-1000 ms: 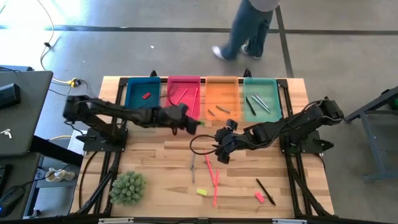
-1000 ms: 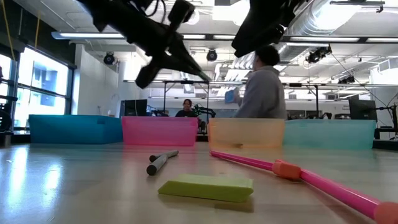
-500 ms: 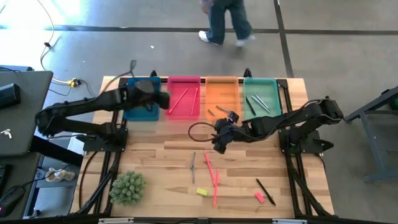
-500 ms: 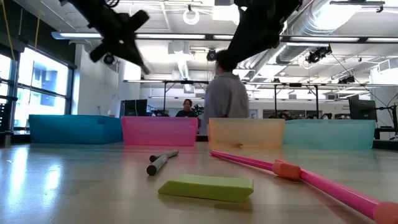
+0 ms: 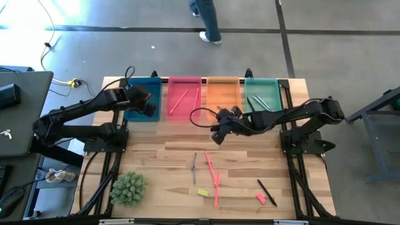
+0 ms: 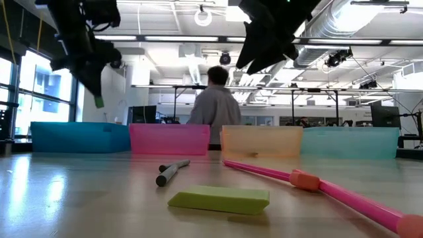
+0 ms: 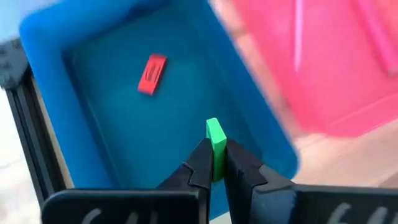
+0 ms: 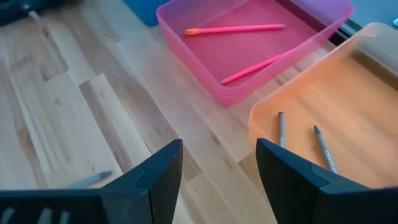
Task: Sort crayons/erasers/pens/pencils in bins
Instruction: Put the green eraser into the blue bin, then put the pink pencil into the pink bin
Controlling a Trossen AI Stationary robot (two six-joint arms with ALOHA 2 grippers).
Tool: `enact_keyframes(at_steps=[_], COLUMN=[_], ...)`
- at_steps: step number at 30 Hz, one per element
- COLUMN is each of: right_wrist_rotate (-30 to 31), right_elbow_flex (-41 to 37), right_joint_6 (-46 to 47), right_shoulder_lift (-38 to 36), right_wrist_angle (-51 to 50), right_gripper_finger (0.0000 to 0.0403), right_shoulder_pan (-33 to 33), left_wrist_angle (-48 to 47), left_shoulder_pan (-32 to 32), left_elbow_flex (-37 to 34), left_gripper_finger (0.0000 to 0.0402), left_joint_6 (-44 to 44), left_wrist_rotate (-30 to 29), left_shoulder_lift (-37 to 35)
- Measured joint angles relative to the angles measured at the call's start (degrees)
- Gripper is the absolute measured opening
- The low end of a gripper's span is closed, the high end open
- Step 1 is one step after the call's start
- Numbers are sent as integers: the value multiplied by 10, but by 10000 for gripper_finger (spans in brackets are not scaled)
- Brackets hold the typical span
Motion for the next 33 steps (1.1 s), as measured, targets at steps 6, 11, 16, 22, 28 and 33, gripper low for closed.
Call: enact_keyframes(at_steps=[6,11,16,22,28,33], right_wrist_rotate=[-1,-6,-7,-8,-7,4], right_elbow_flex=[0,0,0,0,0,0], right_joint_6=[35,85,142,207,254,242], right_shoulder_lift=[0,0,0,0,0,0], right_wrist_angle=[0,0,0,0,0,11], right_gripper_finger=[197,197,197,197,197,197], right_shoulder_pan=[-4,1,15,40,65,75], left_wrist_angle=[19,62,93,102,103,102], left_shoulder_pan=[12,20,31,47,59,66], left_elbow_flex=[-60,-95,-109,-114,-114,-111], left_gripper_finger=[10,10,14,42,79,111], left_joint_6=[1,15,24,49,49,49], left_wrist_rotate=[37,72,73,71,71,74], left_shoulder_lift=[0,1,2,8,11,11])
